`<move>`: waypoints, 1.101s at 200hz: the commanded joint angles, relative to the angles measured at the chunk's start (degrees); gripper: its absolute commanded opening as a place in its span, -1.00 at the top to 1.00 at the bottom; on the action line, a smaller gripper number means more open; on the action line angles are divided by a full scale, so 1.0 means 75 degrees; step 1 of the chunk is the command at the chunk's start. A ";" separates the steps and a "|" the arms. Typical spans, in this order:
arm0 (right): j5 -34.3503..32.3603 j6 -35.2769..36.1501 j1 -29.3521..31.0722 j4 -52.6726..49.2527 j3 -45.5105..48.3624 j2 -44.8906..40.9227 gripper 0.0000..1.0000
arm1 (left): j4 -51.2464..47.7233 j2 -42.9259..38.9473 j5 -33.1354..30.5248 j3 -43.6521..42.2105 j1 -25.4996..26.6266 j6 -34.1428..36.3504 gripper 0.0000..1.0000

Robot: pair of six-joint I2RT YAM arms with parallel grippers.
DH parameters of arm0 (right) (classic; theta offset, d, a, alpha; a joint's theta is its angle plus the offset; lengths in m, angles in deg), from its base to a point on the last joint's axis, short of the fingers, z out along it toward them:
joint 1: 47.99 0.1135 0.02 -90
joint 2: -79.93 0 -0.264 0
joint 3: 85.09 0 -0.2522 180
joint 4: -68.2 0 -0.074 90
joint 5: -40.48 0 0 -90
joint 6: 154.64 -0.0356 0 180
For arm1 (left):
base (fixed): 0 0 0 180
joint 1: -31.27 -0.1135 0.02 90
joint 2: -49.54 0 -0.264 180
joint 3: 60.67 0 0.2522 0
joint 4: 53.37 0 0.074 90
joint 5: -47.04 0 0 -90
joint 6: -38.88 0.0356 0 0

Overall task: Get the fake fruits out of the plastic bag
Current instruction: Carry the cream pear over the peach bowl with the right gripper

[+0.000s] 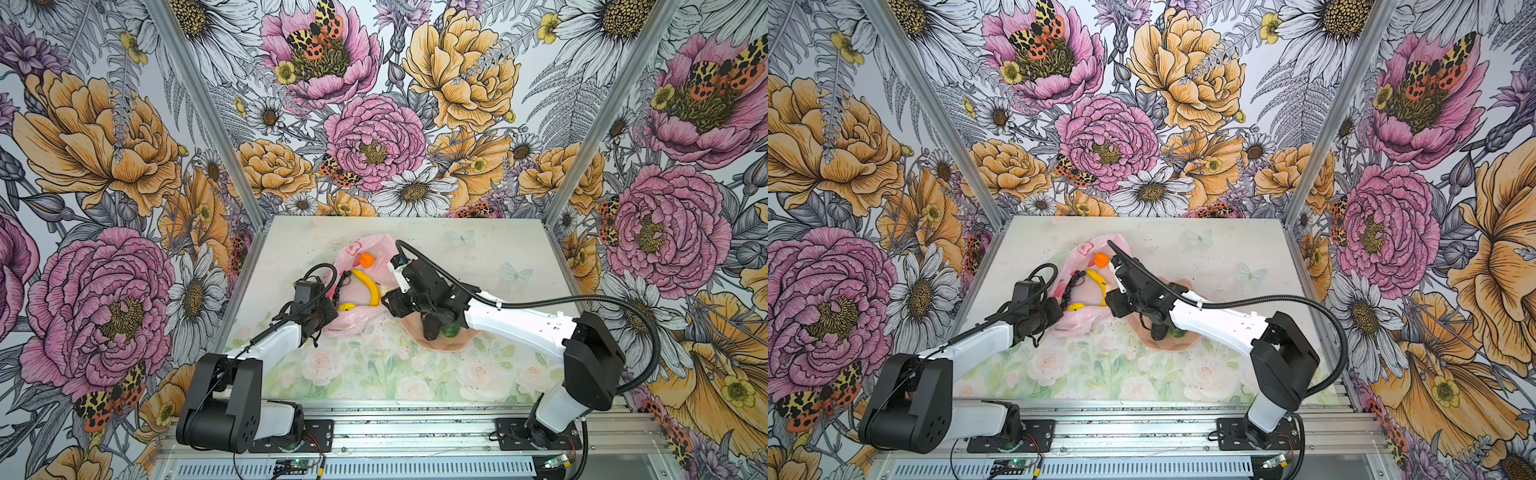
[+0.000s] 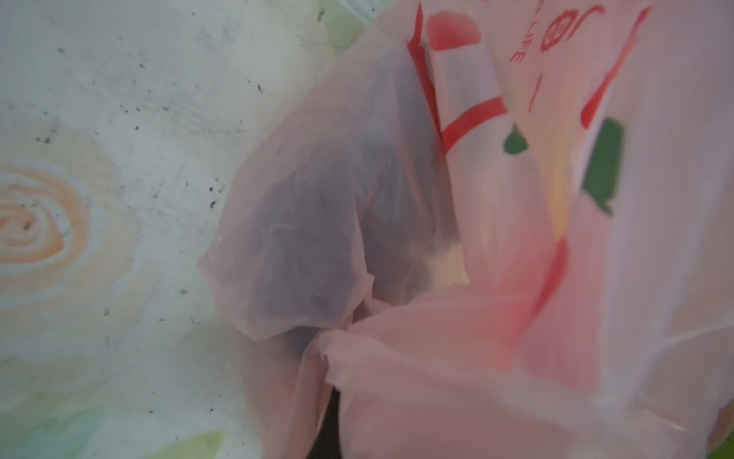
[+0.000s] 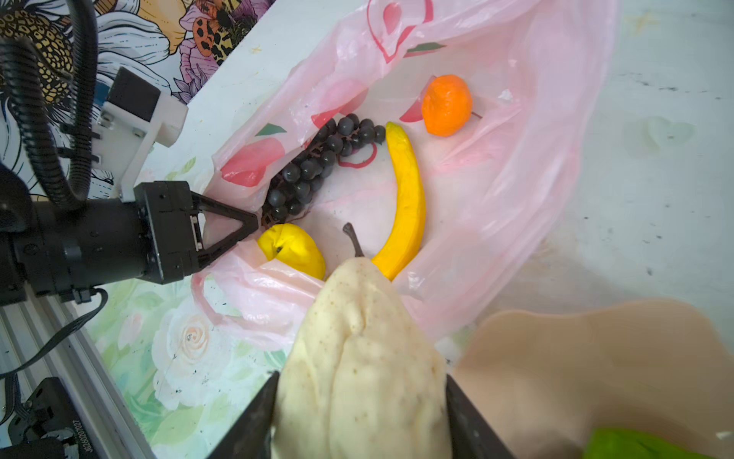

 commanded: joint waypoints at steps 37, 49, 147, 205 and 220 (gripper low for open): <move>-0.1326 -0.0590 -0.0293 0.0054 0.1463 -0.1712 0.33 | 0.0230 -0.0094 0.0008 -0.0203 -0.0066 0.0239 0.97; -0.1474 -0.0660 -0.0316 -0.0050 0.1649 -0.1936 0.33 | 0.0204 -0.0094 -0.0012 -0.0183 -0.0066 0.0279 0.98; 0.0812 0.1040 -0.1937 -0.0571 0.2737 -0.2873 0.25 | 0.0213 -0.0003 0.0020 -0.0186 -0.0066 0.0310 0.98; 0.0335 0.1440 -0.2214 -0.0258 0.3136 -0.2901 0.19 | 0.0229 -0.0009 0.0011 -0.0200 -0.0066 0.0322 0.98; 0.0180 0.1568 -0.2209 0.0013 0.3371 -0.2980 0.18 | 0.0254 -0.0024 0.0014 -0.0212 -0.0067 0.0328 0.98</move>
